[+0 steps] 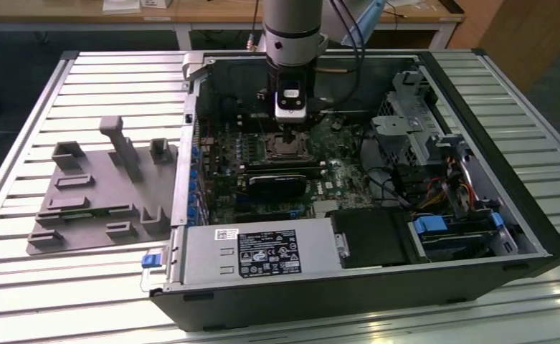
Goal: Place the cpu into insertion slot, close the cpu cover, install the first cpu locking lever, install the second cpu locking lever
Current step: 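Close the cpu cover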
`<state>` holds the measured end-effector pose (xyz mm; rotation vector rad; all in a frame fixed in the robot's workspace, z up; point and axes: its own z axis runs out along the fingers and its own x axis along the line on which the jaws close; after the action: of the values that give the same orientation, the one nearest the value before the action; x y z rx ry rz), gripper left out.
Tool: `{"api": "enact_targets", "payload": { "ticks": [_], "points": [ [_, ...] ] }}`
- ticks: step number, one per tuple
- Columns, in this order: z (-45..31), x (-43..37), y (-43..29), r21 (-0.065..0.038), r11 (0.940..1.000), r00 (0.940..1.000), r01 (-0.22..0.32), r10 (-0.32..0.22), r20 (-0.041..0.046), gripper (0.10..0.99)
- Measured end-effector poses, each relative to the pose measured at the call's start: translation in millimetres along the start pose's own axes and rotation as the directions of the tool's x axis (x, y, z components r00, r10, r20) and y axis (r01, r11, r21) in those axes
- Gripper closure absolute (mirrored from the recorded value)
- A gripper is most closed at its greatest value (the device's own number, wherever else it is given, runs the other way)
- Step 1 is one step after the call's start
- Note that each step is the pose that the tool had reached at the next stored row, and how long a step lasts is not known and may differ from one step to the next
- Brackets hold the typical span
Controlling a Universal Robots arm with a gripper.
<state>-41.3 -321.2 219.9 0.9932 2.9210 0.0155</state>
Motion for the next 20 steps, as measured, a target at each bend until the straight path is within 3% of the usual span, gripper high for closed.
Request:
{"api": "enact_targets", "payload": {
  "ticks": [5, 10, 15, 20],
  "points": [
    [0.2, 0.0, 0.0, -0.002, 0.9959, 0.9959, 0.091, -0.091, -0.0002, 0.984],
    [0.5, 0.0, 0.0, -0.004, 0.9834, 0.9834, 0.181, -0.181, -0.0006, 0.984],
    [1.1, 0.0, 0.0, -0.008, 0.9629, 0.9629, 0.270, -0.270, -0.0016, 0.984],
    [2.0, 0.1, -0.1, -0.010, 0.9346, 0.9346, 0.356, -0.356, -0.0015, 0.984]
  ]
}}
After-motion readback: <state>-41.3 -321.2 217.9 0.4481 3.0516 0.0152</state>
